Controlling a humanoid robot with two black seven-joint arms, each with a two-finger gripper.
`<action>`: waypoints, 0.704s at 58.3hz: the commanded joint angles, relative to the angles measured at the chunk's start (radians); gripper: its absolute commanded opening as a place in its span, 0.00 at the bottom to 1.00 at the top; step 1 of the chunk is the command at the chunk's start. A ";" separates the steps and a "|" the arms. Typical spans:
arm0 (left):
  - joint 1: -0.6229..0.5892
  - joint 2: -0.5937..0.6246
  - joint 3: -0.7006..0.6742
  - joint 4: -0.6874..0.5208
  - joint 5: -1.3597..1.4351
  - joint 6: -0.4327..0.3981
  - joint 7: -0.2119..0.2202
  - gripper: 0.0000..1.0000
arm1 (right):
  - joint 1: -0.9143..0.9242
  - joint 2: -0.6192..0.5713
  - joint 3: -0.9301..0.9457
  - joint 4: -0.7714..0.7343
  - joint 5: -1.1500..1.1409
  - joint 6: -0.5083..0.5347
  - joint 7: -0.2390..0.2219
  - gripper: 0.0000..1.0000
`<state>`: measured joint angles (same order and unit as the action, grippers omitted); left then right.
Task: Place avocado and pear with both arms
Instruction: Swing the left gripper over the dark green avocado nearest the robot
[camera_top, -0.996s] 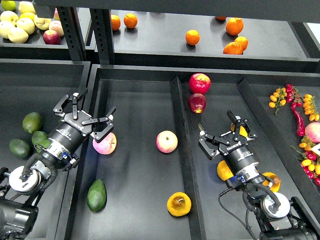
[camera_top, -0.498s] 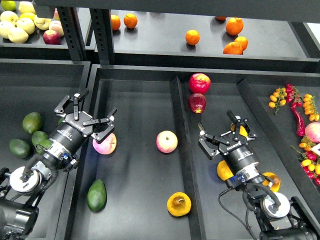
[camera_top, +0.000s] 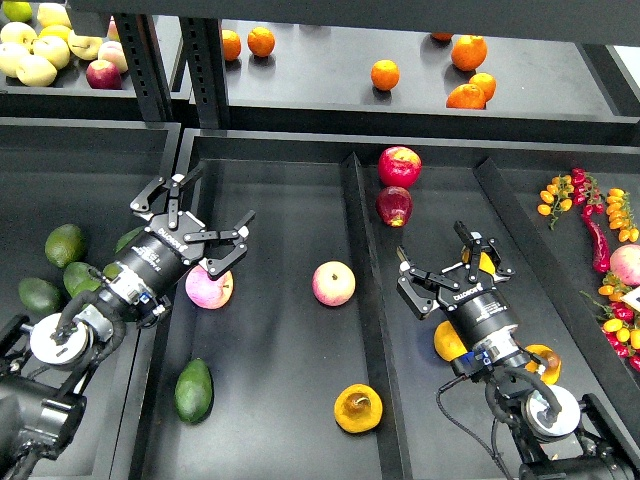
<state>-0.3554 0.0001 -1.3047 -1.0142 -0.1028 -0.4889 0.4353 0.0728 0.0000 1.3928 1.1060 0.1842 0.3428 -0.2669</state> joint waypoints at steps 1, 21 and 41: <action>-0.069 0.000 0.071 0.020 0.017 0.000 0.019 1.00 | -0.001 0.000 0.000 0.000 0.001 -0.001 0.000 0.99; -0.273 0.276 0.356 0.019 0.172 0.000 0.053 1.00 | -0.001 0.000 0.000 -0.003 0.000 0.007 -0.002 0.99; -0.675 0.508 0.850 0.012 0.181 0.000 0.053 1.00 | 0.004 0.000 -0.005 -0.003 -0.002 0.008 -0.002 0.99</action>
<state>-0.9043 0.4670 -0.6078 -1.0015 0.0754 -0.4889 0.4891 0.0732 -0.0001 1.3924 1.1042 0.1841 0.3529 -0.2684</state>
